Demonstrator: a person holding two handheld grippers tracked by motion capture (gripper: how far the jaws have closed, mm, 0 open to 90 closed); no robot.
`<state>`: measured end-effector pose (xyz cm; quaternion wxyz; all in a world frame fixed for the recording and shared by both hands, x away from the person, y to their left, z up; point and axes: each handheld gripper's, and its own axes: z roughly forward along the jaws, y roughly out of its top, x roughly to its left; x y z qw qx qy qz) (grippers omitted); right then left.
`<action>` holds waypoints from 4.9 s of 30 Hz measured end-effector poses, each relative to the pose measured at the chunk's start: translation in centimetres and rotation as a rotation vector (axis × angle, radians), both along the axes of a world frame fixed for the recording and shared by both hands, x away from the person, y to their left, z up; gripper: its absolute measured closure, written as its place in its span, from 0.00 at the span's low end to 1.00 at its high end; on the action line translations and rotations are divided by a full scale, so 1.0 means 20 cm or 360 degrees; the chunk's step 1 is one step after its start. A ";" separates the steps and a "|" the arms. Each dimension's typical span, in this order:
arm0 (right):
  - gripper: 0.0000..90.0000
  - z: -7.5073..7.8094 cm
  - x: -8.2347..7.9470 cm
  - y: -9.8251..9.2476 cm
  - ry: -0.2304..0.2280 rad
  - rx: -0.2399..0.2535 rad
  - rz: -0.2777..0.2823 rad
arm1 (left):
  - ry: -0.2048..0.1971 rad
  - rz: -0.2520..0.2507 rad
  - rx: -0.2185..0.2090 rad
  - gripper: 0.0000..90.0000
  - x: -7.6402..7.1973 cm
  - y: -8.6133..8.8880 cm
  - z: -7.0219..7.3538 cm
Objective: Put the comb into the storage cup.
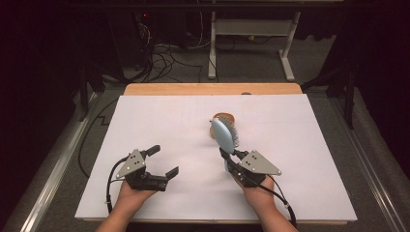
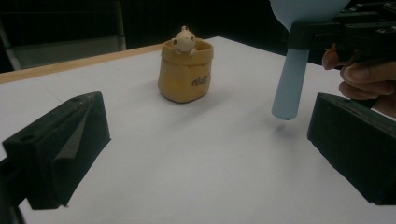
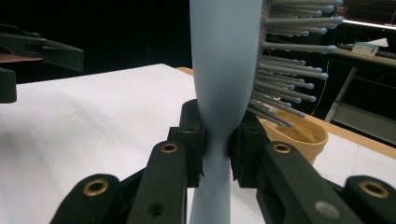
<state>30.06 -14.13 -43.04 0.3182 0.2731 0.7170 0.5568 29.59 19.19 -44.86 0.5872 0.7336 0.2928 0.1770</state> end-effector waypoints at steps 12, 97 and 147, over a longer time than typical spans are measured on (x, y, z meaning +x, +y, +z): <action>0.87 0.01 -0.02 0.01 -0.0014 0.0000 0.0019 | -0.0012 -0.0036 0.0014 0.00 0.00 -0.09 0.06; 0.87 -0.03 -0.05 0.18 -0.0055 -0.0061 0.0115 | -0.0060 -0.0097 -0.0113 0.03 0.04 -0.48 0.40; 0.86 -0.02 -0.04 0.17 -0.0004 0.0000 0.0130 | 0.0045 -0.0076 -0.0040 0.22 0.07 -0.54 0.43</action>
